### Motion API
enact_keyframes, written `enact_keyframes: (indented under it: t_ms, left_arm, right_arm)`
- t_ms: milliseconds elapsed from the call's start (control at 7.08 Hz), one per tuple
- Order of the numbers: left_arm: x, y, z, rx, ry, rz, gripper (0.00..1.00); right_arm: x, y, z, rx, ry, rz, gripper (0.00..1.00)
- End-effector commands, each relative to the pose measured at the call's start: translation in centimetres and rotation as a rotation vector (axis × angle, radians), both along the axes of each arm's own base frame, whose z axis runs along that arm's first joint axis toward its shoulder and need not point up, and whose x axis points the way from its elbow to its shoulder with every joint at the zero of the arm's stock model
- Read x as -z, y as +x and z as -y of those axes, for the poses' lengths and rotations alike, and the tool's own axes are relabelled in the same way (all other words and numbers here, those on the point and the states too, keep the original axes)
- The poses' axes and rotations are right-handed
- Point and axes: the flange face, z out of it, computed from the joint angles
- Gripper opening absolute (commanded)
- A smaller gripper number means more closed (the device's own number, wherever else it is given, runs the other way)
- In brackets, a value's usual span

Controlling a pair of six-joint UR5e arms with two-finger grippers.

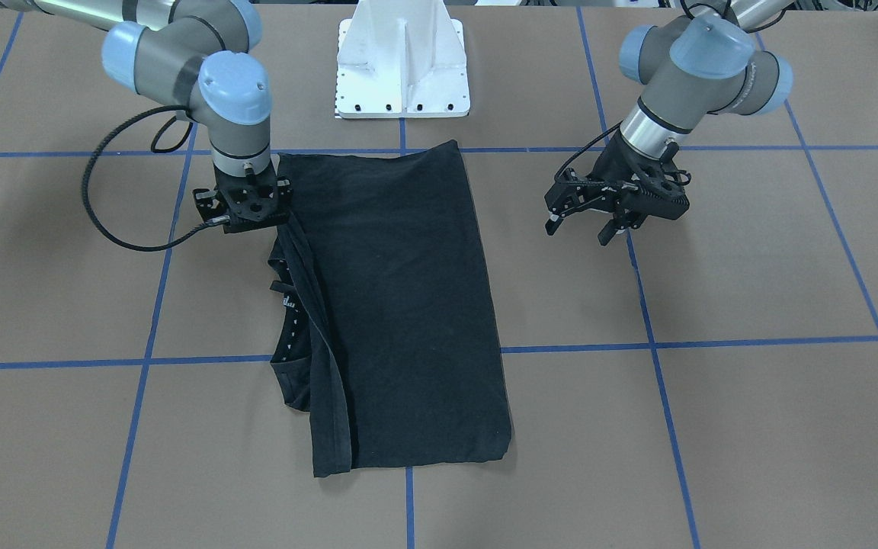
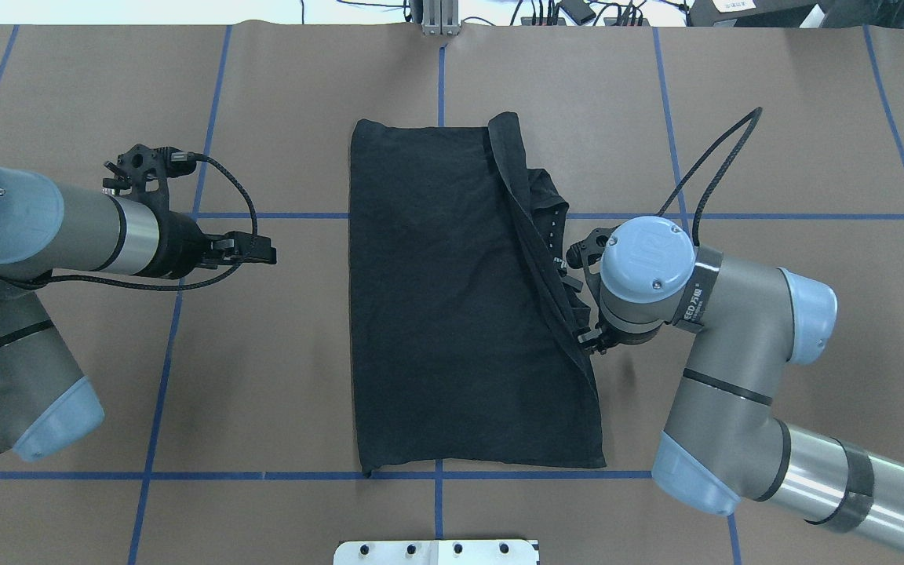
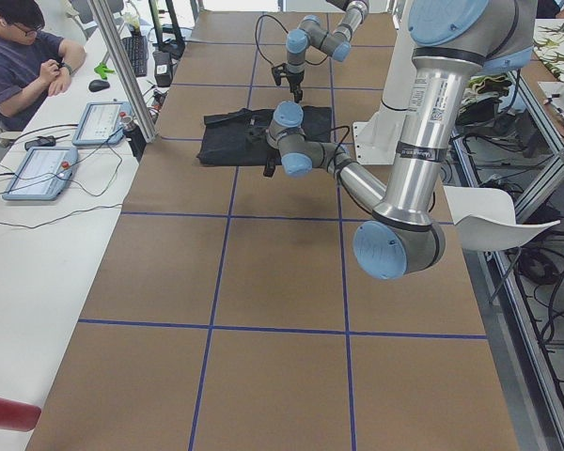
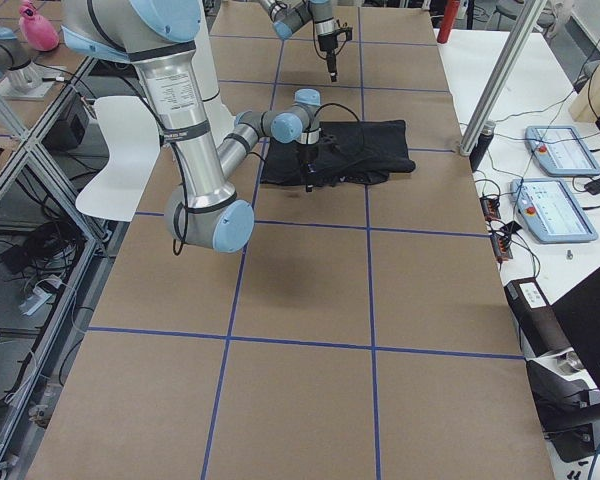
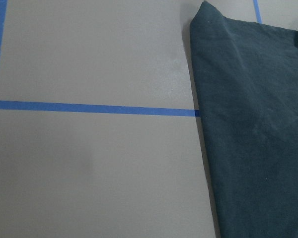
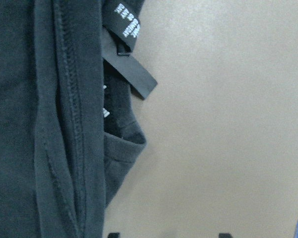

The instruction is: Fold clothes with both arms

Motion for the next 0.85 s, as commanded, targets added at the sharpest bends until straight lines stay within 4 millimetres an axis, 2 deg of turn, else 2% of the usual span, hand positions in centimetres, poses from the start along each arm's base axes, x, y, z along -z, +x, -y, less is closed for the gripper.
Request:
enact_keyframes:
  t_ms: [0, 141, 424, 707]
  left_arm:
    - [0.0, 0.0, 0.0, -0.002, 0.0, 0.0, 1.0]
    - [0.0, 0.0, 0.0, -0.002, 0.0, 0.0, 1.0]
    - [0.1, 0.1, -0.1, -0.016, -0.002, -0.005, 1.0]
    - [0.1, 0.2, -0.1, -0.02, -0.005, -0.007, 1.0]
  right_arm:
    - [1.0, 2.6, 1.7, -0.018, 0.001, 0.034, 0.73]
    - [2.4, 2.7, 2.3, -0.017, -0.004, 0.065, 0.75]
    - [4.9, 0.5, 3.0, -0.016, 0.03, 0.081, 0.75]
    - [7.0, -1.8, 2.4, -0.009, 0.088, 0.08, 0.75]
